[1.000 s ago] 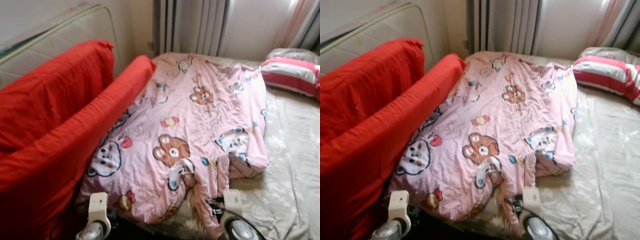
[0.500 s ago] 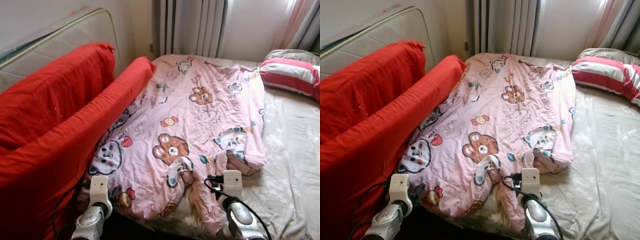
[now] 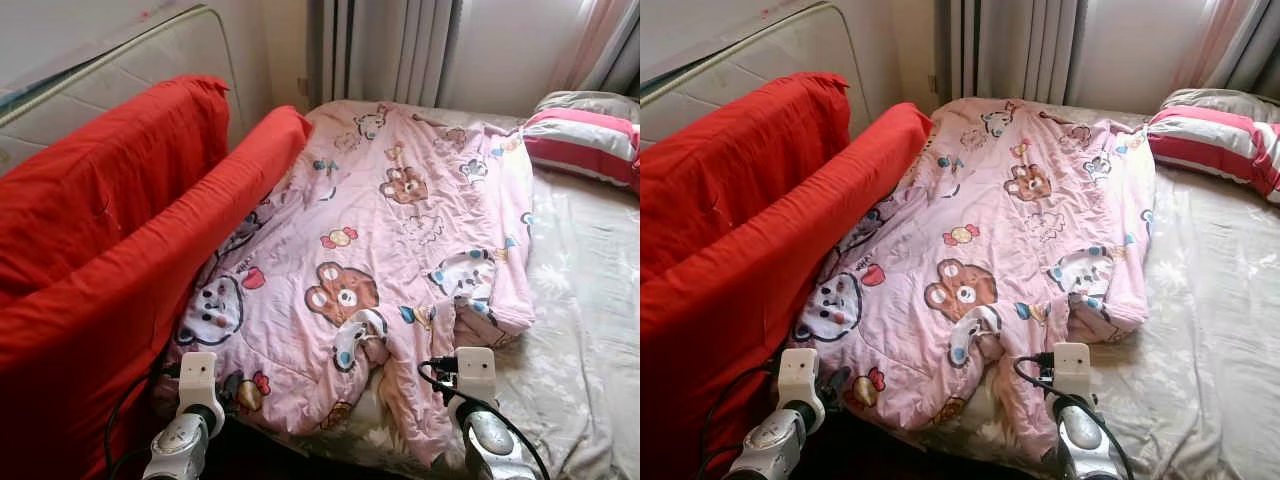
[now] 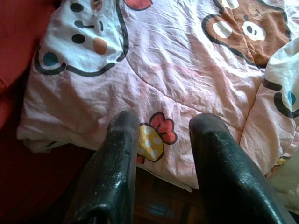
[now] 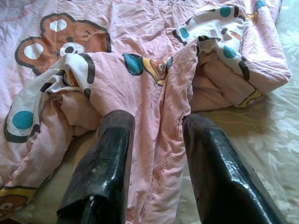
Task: Clean up the room
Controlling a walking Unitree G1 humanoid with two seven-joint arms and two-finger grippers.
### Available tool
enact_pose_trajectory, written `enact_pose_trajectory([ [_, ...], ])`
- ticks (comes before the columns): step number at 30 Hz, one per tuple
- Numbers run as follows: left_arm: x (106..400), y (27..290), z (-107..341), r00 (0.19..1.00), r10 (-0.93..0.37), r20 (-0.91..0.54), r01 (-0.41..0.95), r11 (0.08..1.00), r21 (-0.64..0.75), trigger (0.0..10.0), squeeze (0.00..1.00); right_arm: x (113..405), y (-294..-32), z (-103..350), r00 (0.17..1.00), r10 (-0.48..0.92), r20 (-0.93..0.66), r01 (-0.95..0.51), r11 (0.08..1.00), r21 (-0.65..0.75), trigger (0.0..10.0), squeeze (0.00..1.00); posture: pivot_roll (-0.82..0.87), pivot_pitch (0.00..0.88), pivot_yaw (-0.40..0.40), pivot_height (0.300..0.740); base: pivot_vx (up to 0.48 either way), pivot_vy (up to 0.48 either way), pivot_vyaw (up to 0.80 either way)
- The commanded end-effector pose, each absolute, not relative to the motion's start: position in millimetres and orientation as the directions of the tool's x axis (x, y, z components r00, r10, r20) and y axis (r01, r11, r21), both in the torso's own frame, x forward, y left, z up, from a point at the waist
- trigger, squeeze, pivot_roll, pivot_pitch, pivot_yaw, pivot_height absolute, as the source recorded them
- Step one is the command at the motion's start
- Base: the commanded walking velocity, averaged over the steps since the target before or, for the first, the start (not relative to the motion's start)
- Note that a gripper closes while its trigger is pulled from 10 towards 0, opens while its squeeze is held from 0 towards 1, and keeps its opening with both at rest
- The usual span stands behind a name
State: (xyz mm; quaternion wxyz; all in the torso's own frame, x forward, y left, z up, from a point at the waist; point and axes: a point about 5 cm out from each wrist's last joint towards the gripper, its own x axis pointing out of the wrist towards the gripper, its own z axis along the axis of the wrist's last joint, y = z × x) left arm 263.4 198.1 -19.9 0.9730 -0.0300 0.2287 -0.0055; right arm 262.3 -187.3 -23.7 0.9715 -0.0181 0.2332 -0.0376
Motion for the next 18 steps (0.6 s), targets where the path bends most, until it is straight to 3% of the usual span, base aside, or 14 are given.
enact_pose_trajectory([
  [1,262.2,199.5,-20.7,0.895,-0.014,-0.445,-0.020,0.997,-0.071,10.0,0.00,262.6,-183.1,-24.8,0.883,-0.073,-0.464,0.060,0.997,-0.042,10.0,0.00,-0.03,0.077,0.023,0.670,0.000,0.000,0.00],
  [18,264.8,199.7,-18.6,0.898,-0.017,-0.439,-0.017,0.997,-0.074,10.0,0.00,259.2,-178.3,-27.8,0.881,-0.053,-0.469,0.052,0.999,-0.015,10.0,0.00,-0.02,0.086,0.029,0.656,0.000,0.000,0.00],
])
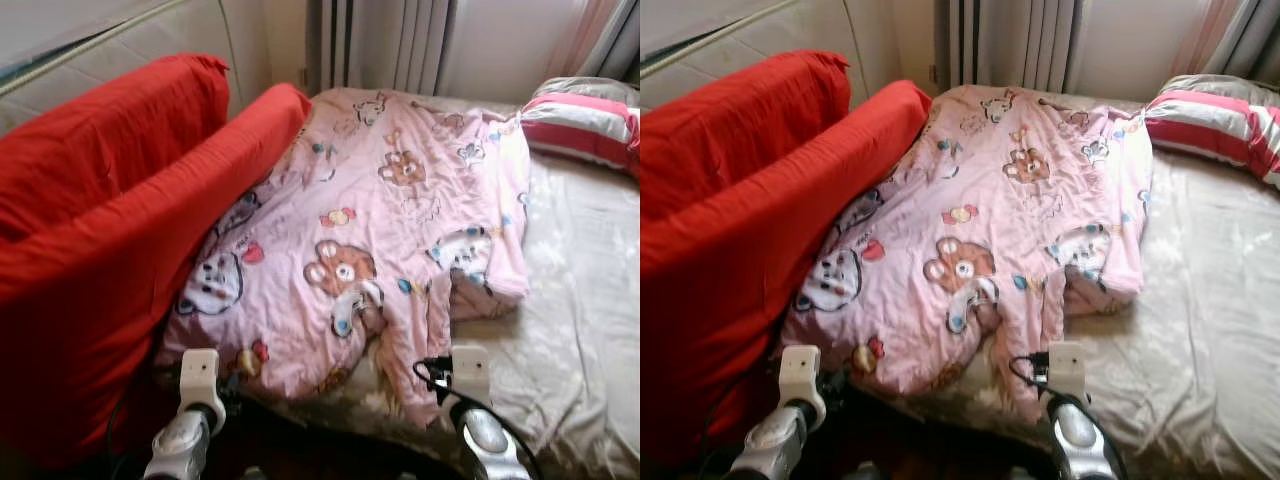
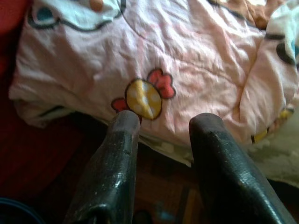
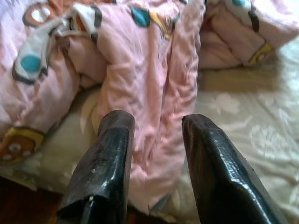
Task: Clean up the room
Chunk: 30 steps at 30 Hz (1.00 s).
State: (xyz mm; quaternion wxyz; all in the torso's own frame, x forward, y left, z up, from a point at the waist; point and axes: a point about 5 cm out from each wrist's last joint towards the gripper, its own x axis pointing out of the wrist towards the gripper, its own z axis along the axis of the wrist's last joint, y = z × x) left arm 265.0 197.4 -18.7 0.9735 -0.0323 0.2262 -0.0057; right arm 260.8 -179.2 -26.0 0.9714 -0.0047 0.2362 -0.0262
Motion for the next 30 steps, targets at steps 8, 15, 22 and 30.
enact_pose_trajectory([
  [8,266.8,197.6,-17.1,0.901,-0.033,-0.434,-0.003,0.997,-0.081,10.0,0.00,258.3,-176.6,-28.9,0.878,-0.046,-0.476,0.046,0.999,-0.012,10.0,0.00,-0.02,0.069,0.033,0.656,0.000,0.000,0.00],
  [15,267.1,196.6,-17.3,0.898,-0.039,-0.437,0.005,0.997,-0.079,10.0,0.00,257.5,-177.0,-29.9,0.874,-0.052,-0.484,0.051,0.999,-0.015,10.0,0.00,-0.02,0.063,0.034,0.656,0.000,0.000,0.00],
  [22,270.5,193.3,-15.0,0.902,-0.047,-0.429,0.014,0.997,-0.080,10.0,0.00,258.6,-175.5,-29.4,0.874,-0.050,-0.483,0.046,0.999,-0.019,10.0,0.00,-0.02,0.061,0.032,0.616,0.000,0.000,0.00],
  [30,270.2,191.8,-15.5,0.901,-0.052,-0.431,0.018,0.996,-0.083,10.0,0.00,259.2,-175.5,-29.0,0.874,-0.049,-0.483,0.047,0.999,-0.017,10.0,0.00,-0.02,0.069,0.034,0.616,0.000,0.000,0.00],
])
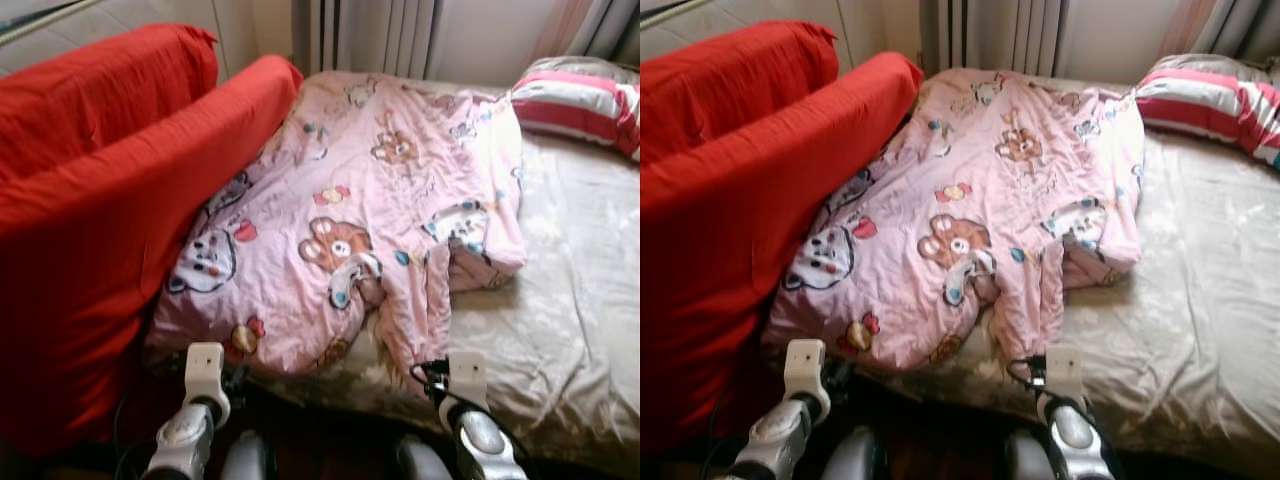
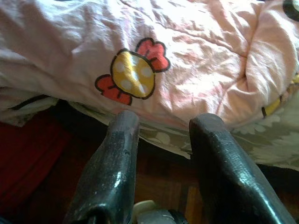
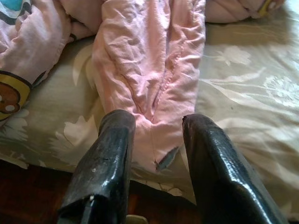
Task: Clean up the room
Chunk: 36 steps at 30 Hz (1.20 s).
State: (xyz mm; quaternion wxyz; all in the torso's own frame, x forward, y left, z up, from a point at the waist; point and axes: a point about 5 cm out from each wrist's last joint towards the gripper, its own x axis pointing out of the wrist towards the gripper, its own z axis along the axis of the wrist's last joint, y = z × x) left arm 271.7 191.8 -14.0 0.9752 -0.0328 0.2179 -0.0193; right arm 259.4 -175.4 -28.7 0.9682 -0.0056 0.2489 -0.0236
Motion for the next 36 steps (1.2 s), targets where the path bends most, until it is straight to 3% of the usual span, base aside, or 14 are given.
enact_pose_trajectory([
  [1,270,192,-16,0.901,-0.052,-0.431,0.018,0.996,-0.083,10.0,0.00,259,-175,-29,0.874,-0.049,-0.483,0.047,0.999,-0.017,10.0,0.00,-0.02,0.069,0.034,0.616,0.000,0.000,0.00],
  [18,269,190,-17,0.899,-0.060,-0.435,0.024,0.996,-0.087,10.0,0.00,259,-171,-30,0.871,-0.021,-0.490,0.015,1.000,-0.017,10.0,0.00,-0.02,0.070,0.036,0.616,0.000,0.000,0.00],
  [36,273,192,-14,0.901,-0.058,-0.430,0.025,0.996,-0.081,10.0,0.00,262,-164,-29,0.870,0.022,-0.492,-0.030,1.000,-0.008,10.0,0.00,-0.02,0.043,0.041,0.616,0.285,0.000,0.00],
])
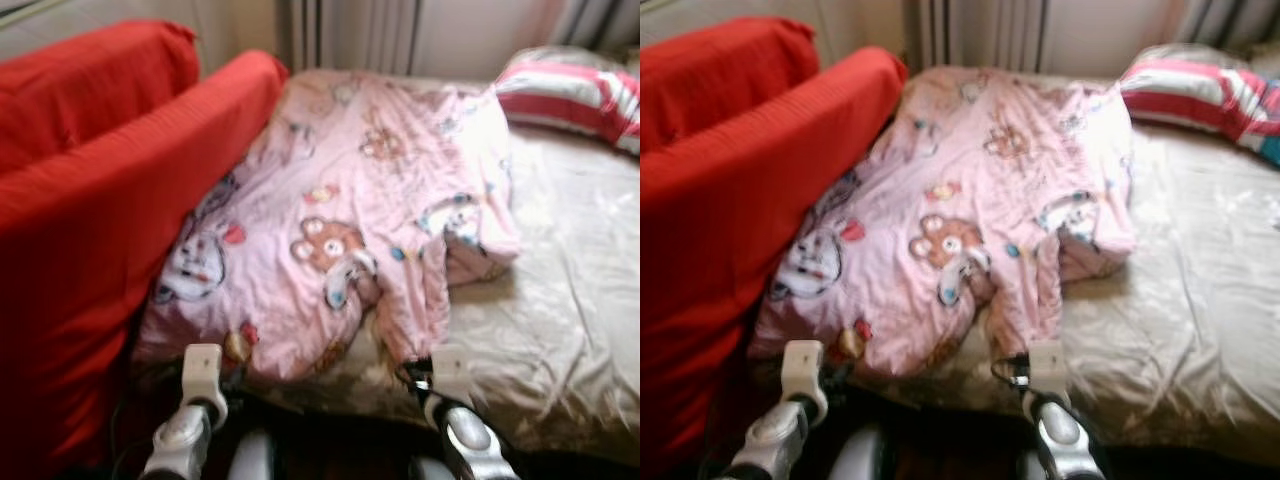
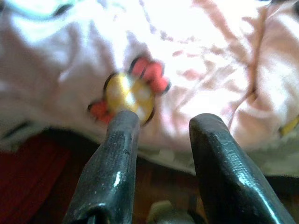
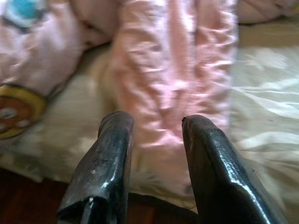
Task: Clean up the room
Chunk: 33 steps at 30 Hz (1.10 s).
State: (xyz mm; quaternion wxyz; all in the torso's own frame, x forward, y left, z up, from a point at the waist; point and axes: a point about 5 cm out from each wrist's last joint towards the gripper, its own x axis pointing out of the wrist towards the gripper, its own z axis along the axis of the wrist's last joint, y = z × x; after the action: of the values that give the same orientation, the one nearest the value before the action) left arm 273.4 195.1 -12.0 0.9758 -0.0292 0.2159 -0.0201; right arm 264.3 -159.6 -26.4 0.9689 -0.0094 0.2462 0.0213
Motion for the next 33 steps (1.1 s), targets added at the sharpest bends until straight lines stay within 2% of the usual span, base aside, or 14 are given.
enact_pose_trajectory([
  [1,273,192,-14,0.902,-0.058,-0.429,0.026,0.996,-0.081,10.0,0.00,261,-164,-29,0.869,0.021,-0.494,-0.030,1.000,-0.010,10.0,0.00,-0.02,0.043,0.041,0.616,0.300,0.000,0.00],
  [13,274,190,-13,0.904,-0.067,-0.423,0.034,0.996,-0.084,10.0,0.00,260,-163,-31,0.854,0.026,-0.519,-0.037,0.999,-0.011,10.0,0.00,-0.02,0.023,0.041,0.616,0.295,0.000,0.00],
  [22,277,189,-10,0.908,-0.067,-0.413,0.042,0.997,-0.070,10.0,0.00,261,-157,-32,0.846,0.068,-0.529,-0.069,0.997,0.018,10.0,0.00,-0.01,0.047,0.039,0.616,0.000,0.000,0.00],
  [23,277,189,-10,0.910,-0.067,-0.410,0.042,0.997,-0.070,10.0,0.00,261,-156,-31,0.846,0.074,-0.529,-0.074,0.997,0.021,10.0,0.71,-0.01,0.050,0.039,0.616,0.000,0.000,0.00],
  [24,278,189,-9,0.912,-0.068,-0.405,0.043,0.997,-0.069,10.0,0.00,262,-156,-31,0.847,0.075,-0.526,-0.075,0.997,0.021,10.0,1.00,-0.01,0.062,0.037,0.616,0.000,0.000,0.00],
  [33,289,185,7,0.945,-0.103,-0.311,0.092,0.995,-0.048,10.0,0.00,269,-149,-27,0.845,0.117,-0.522,-0.094,0.993,0.071,10.0,1.00,0.02,0.128,0.045,0.616,0.000,0.000,0.00],
])
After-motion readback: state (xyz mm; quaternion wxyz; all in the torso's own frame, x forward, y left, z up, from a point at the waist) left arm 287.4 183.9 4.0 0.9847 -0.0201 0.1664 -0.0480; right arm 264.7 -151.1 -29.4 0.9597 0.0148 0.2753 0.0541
